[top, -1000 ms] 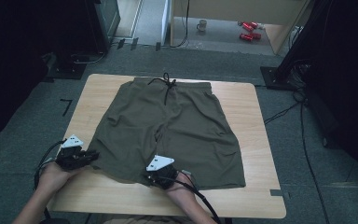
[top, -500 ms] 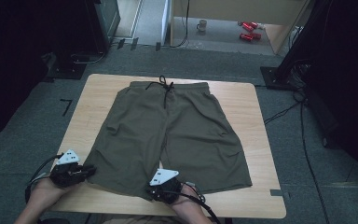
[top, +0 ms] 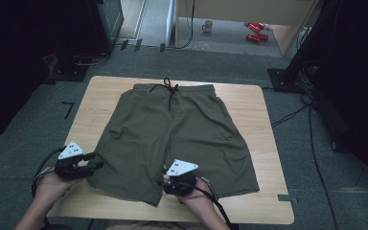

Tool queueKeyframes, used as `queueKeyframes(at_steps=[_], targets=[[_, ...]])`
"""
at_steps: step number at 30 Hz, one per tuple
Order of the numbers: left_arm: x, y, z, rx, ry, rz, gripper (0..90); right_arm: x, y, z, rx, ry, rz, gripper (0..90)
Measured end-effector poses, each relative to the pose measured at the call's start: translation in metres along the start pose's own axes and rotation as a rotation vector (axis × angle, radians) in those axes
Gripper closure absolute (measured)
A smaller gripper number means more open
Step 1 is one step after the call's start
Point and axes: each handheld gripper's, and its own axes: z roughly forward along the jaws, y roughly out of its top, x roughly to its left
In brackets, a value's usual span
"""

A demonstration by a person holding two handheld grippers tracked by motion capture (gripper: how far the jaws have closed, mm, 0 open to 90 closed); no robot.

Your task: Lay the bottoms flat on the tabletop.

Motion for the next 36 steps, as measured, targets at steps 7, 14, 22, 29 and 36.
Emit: queueKeyframes(at_steps=[7, 14, 22, 29, 36], targets=[[0.012, 0.014, 0.013, 0.006, 0.01, -0.01, 44.8, -0.034, 0.001, -0.018, -0.018, -0.054, 0.025, 52.1], [0.033, 0.027, 0.022, 0.002, 0.033, -0.035, 49.0, -0.073, -0.003, -0.047, -0.026, -0.147, 0.08, 52.7], [0.056, 0.027, 0.034, -0.001, 0.058, -0.077, 52.4, -0.118, -0.018, -0.079, -0.039, -0.265, 0.135, 57.2], [0.071, 0.023, 0.045, -0.008, 0.093, -0.095, 49.7, -0.158, -0.035, -0.104, -0.029, -0.365, 0.172, 57.0], [0.084, 0.019, 0.045, -0.012, 0.158, -0.127, 49.1, -0.198, -0.066, -0.129, -0.023, -0.478, 0.287, 54.8]])
